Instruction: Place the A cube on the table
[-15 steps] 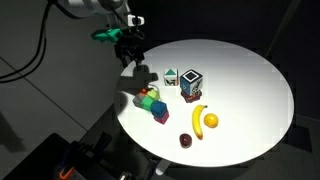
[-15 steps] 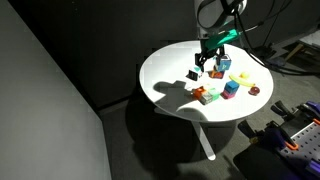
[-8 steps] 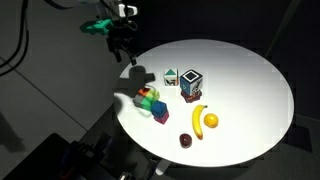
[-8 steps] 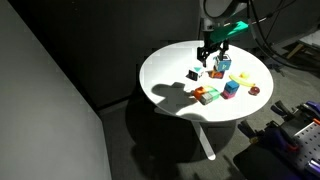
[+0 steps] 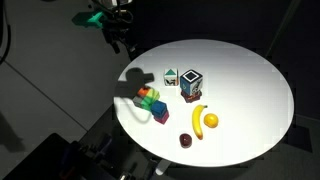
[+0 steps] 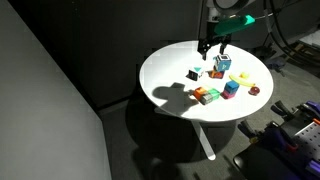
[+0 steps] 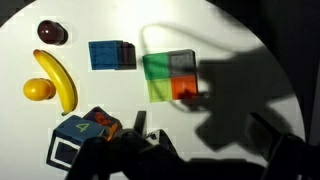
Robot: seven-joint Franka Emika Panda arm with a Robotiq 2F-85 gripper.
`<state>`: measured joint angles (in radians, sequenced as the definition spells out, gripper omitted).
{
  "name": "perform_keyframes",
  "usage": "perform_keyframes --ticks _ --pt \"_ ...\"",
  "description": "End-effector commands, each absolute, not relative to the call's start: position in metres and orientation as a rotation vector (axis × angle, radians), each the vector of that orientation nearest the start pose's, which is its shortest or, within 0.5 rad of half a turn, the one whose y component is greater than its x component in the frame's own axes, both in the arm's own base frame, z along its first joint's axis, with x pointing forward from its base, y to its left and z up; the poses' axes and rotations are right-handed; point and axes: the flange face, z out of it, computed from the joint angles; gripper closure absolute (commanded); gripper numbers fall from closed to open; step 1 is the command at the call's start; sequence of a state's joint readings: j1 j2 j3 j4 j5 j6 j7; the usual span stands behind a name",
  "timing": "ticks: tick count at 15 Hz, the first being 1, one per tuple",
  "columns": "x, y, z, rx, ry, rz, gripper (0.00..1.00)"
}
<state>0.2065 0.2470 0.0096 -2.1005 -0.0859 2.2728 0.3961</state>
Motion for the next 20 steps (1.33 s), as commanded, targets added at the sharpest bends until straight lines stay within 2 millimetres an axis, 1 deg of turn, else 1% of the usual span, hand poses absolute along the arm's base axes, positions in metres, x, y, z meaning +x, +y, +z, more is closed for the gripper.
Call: perform_keyframes --ticks 1,7,12,13,20 --pt "0.544 0.112 0.312 -3.210 0.246 -0.011 0.00" --pt "0.534 0.107 0.327 -3.195 0.295 -0.051 0.00" --pt "0.528 0.103 0.334 -3.192 0.306 -0.049 0.00" --pt "0.537 0.106 0.326 -3.189 0.277 -0.028 0.00" --pt "0.536 0.108 0.324 -3.191 0.271 -0.019 0.00"
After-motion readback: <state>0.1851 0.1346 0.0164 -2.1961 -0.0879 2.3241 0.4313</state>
